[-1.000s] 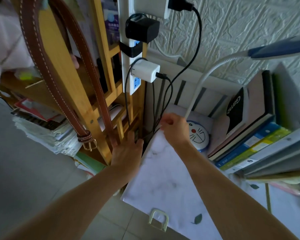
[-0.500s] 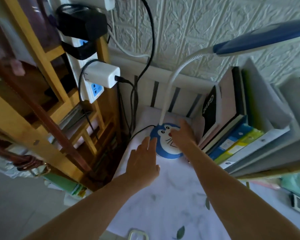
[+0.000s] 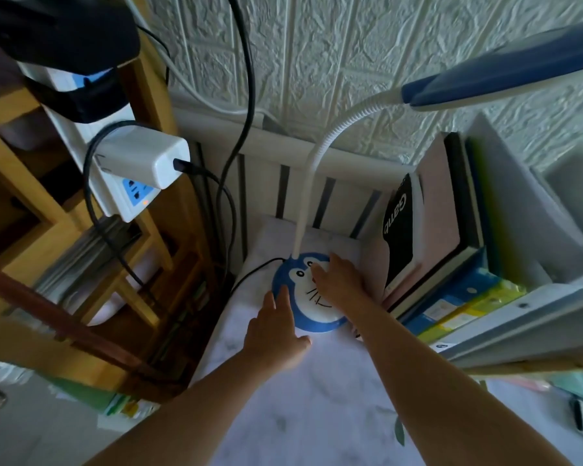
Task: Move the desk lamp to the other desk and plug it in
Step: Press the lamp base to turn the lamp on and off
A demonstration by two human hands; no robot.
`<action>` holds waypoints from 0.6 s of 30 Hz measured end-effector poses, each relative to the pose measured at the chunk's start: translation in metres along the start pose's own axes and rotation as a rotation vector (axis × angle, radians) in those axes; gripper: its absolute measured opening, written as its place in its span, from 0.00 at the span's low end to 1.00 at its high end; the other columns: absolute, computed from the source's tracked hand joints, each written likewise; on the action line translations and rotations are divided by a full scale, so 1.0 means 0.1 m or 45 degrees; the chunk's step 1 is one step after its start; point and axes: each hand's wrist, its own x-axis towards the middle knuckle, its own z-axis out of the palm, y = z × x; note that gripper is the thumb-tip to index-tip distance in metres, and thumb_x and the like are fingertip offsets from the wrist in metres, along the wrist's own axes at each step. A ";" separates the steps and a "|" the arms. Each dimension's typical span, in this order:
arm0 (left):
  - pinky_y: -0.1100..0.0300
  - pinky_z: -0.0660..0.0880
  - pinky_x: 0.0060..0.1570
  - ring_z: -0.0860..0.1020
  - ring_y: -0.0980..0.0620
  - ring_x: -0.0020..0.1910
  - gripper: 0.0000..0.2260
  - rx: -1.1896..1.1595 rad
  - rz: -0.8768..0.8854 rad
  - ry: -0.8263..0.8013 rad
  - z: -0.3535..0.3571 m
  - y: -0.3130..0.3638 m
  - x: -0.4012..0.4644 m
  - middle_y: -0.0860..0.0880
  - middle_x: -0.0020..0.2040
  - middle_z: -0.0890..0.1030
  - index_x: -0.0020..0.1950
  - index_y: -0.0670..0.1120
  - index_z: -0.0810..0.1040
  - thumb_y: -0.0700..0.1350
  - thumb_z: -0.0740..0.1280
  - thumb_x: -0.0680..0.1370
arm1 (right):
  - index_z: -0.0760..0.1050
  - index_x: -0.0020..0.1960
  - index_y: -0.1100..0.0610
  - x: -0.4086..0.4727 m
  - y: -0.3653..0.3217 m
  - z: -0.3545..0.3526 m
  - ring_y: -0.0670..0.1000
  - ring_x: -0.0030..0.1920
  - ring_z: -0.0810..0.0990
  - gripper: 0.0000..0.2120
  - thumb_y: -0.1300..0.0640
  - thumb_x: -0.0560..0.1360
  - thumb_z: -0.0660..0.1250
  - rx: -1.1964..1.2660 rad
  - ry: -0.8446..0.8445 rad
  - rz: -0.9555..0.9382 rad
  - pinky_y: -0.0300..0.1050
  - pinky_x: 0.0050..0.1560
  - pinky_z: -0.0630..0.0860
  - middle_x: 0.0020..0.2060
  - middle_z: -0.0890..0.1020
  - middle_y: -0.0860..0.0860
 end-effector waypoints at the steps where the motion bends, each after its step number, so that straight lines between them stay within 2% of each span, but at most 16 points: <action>1: 0.56 0.69 0.64 0.68 0.46 0.69 0.42 -0.009 -0.002 0.004 0.00 -0.02 0.01 0.44 0.77 0.53 0.77 0.48 0.43 0.50 0.68 0.72 | 0.57 0.72 0.56 -0.01 0.01 0.01 0.62 0.65 0.70 0.27 0.44 0.77 0.52 -0.036 -0.015 0.008 0.58 0.65 0.68 0.67 0.69 0.60; 4: 0.54 0.70 0.66 0.66 0.45 0.71 0.42 -0.084 -0.014 0.044 0.00 -0.09 0.04 0.42 0.77 0.52 0.77 0.47 0.44 0.46 0.68 0.72 | 0.53 0.74 0.54 -0.07 0.01 0.05 0.63 0.70 0.61 0.30 0.40 0.77 0.50 -0.079 -0.063 0.075 0.59 0.69 0.62 0.71 0.63 0.60; 8: 0.52 0.66 0.69 0.62 0.45 0.73 0.37 -0.231 -0.075 0.038 -0.07 -0.17 0.08 0.42 0.77 0.54 0.77 0.47 0.46 0.42 0.65 0.75 | 0.50 0.74 0.55 -0.21 -0.02 0.15 0.65 0.71 0.55 0.31 0.41 0.77 0.52 -0.102 -0.078 0.158 0.58 0.70 0.57 0.72 0.58 0.62; 11: 0.54 0.62 0.71 0.58 0.45 0.75 0.39 -0.075 0.018 0.029 -0.14 -0.21 0.09 0.42 0.78 0.53 0.77 0.45 0.45 0.44 0.67 0.74 | 0.48 0.74 0.56 -0.29 -0.05 0.21 0.64 0.71 0.56 0.32 0.41 0.77 0.52 -0.109 -0.055 0.228 0.57 0.70 0.58 0.71 0.58 0.63; 14: 0.57 0.57 0.72 0.53 0.46 0.77 0.41 -0.070 0.061 -0.011 -0.16 -0.22 0.09 0.42 0.78 0.49 0.77 0.44 0.44 0.43 0.67 0.74 | 0.46 0.75 0.56 -0.34 -0.06 0.21 0.64 0.71 0.55 0.33 0.41 0.77 0.51 -0.100 -0.054 0.251 0.57 0.70 0.58 0.72 0.56 0.62; 18: 0.53 0.61 0.72 0.56 0.46 0.76 0.40 -0.073 0.130 -0.051 -0.18 -0.24 0.02 0.44 0.78 0.47 0.77 0.46 0.43 0.41 0.67 0.74 | 0.45 0.75 0.57 -0.48 -0.05 0.22 0.60 0.74 0.53 0.32 0.44 0.78 0.53 0.039 0.021 0.175 0.56 0.73 0.57 0.74 0.53 0.58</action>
